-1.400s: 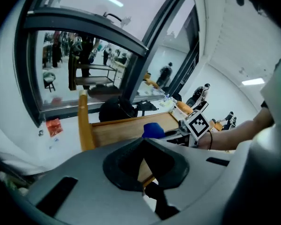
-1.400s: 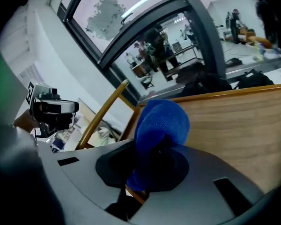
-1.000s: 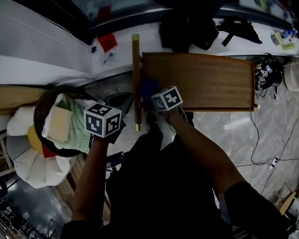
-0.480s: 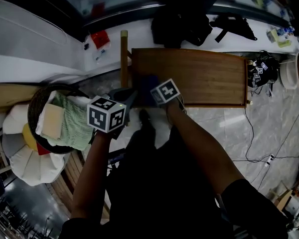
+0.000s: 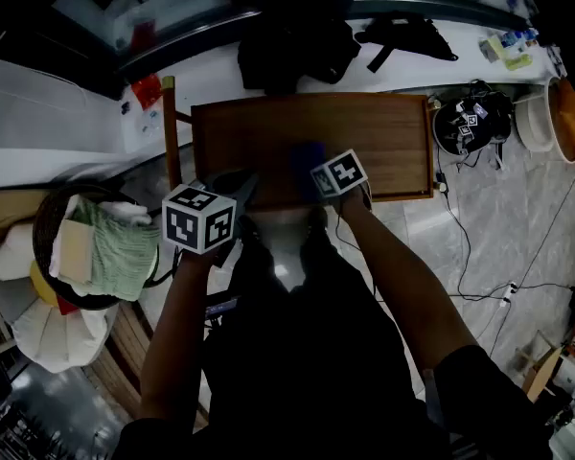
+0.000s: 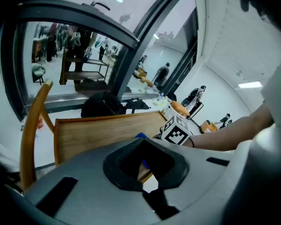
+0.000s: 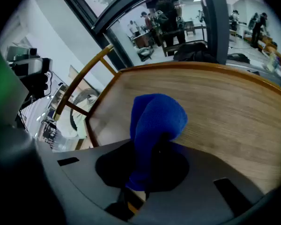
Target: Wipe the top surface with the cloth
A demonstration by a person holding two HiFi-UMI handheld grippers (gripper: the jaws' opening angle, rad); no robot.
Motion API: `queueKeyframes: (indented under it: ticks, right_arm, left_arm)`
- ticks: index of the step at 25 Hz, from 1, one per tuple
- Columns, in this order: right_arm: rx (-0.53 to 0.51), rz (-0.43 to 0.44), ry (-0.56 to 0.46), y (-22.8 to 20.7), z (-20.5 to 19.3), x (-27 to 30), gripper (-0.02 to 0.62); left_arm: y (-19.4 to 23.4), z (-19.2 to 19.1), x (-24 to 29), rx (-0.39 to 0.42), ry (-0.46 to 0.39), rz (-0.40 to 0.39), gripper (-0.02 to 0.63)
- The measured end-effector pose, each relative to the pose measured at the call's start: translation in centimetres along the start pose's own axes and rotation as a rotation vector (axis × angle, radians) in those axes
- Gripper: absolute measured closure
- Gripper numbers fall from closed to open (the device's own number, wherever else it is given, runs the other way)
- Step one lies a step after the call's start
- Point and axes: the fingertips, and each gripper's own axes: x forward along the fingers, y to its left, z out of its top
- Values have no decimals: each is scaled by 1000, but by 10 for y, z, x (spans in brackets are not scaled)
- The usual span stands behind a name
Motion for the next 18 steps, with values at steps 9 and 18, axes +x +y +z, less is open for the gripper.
queueKeyframes:
  ticks: [9,18]
  right_arm:
    - [61,-114,-11,-103,-43,-68,534]
    - [86,-292,42,-191,-83,-130,532]
  left_arm:
    - [-57,16,65,33,11,-44,600]
    - [-104,18,109,48,21,-88,600]
